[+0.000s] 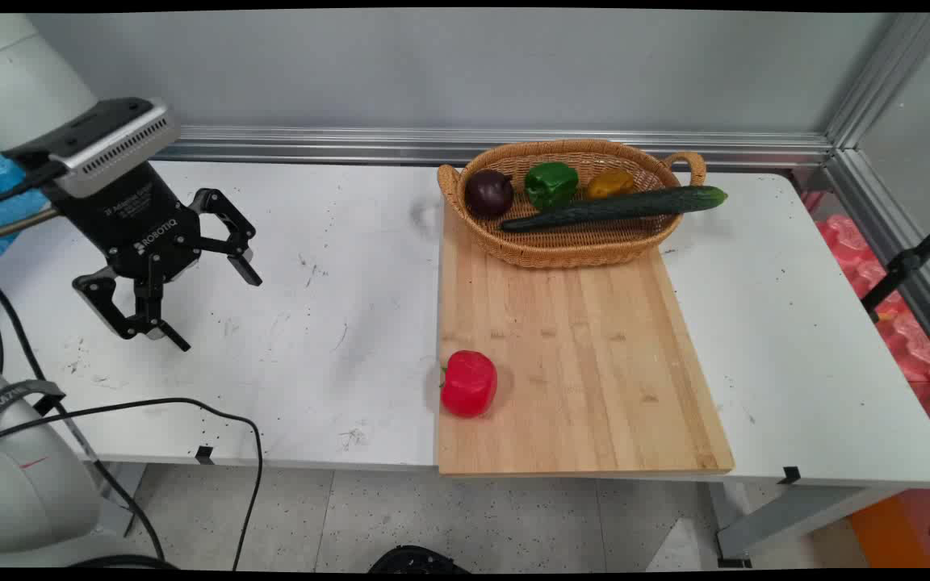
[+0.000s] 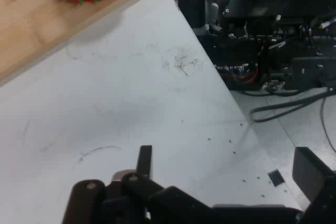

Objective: Pick up the cucumber from the vegetable basket

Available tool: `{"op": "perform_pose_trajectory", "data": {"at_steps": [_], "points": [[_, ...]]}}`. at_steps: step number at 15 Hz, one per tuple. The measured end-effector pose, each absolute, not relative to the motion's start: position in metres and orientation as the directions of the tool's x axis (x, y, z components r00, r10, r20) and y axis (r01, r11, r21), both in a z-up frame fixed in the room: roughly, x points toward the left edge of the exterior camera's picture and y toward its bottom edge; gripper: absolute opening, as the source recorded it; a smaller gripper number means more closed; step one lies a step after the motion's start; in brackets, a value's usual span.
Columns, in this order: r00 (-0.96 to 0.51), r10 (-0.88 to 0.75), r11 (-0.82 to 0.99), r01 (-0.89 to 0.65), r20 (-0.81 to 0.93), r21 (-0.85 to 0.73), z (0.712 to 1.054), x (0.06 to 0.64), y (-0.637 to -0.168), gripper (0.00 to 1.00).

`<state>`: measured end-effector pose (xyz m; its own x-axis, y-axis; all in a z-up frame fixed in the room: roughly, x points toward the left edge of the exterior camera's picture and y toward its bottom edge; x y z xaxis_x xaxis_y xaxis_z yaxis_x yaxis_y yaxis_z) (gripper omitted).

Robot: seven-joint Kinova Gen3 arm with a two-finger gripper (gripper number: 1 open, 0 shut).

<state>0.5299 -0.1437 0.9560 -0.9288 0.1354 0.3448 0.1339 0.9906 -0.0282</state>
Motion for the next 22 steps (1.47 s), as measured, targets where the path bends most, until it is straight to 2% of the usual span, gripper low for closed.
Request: {"op": "perform_pose_trajectory", "data": {"at_steps": [7,14,22], "points": [[-0.911,-0.108,0.989,-0.139,0.397,-0.051,0.959,0.515,-0.173,1.0],[-0.791,-0.364,0.892,-0.448,0.493,-0.06,0.968,0.47,-0.246,1.0],[-0.683,-0.46,0.793,-0.603,0.568,-0.083,0.954,0.4,-0.338,1.0]]}}
